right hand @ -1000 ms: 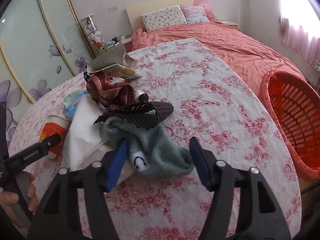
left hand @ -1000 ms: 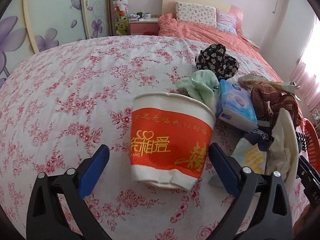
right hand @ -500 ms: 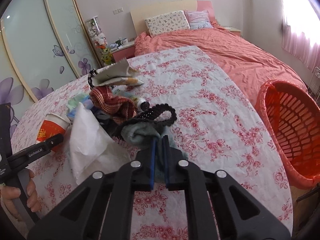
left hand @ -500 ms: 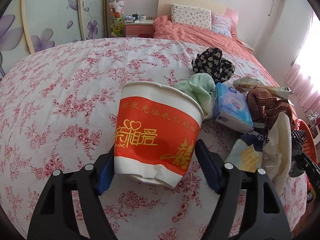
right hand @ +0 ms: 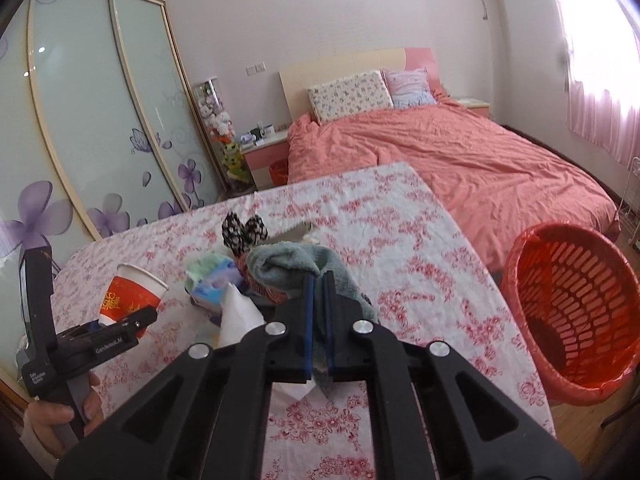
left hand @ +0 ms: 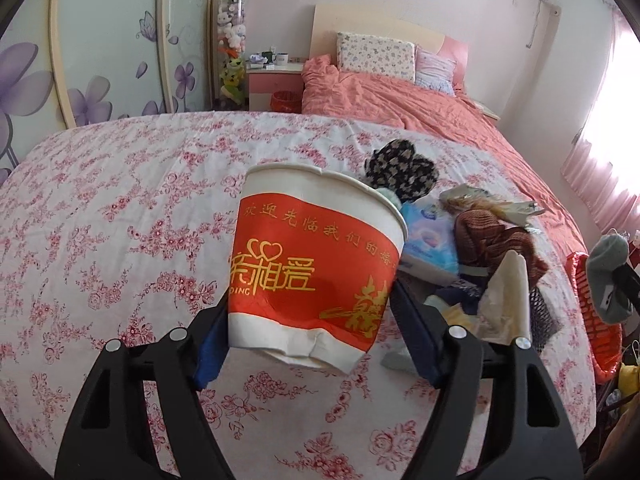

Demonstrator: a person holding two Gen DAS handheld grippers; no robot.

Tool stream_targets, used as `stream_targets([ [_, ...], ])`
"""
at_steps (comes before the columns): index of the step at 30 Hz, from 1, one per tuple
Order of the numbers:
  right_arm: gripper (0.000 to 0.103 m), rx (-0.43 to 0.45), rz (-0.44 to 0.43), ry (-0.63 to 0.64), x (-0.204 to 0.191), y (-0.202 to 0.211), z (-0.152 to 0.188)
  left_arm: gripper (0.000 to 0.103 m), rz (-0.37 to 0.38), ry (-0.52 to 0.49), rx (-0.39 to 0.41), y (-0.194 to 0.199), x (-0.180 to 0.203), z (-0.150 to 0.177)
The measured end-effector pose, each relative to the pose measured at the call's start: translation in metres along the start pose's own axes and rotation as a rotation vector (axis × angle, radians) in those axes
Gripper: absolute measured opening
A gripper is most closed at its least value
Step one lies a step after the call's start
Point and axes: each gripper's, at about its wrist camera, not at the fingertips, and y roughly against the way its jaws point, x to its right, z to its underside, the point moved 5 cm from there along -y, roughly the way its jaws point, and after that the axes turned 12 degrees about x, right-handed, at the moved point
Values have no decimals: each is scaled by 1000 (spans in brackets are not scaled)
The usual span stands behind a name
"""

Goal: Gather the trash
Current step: 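Carry cup and sock over the red basket and open both tools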

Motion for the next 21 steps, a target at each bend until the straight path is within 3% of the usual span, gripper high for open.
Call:
stream_targets([
  [11, 6, 79, 71, -9, 28, 41, -20, 74, 72, -45, 64, 31, 44, -20],
  [21, 6, 130, 211, -75, 100, 75, -28, 74, 173, -101, 61, 43, 112, -17],
])
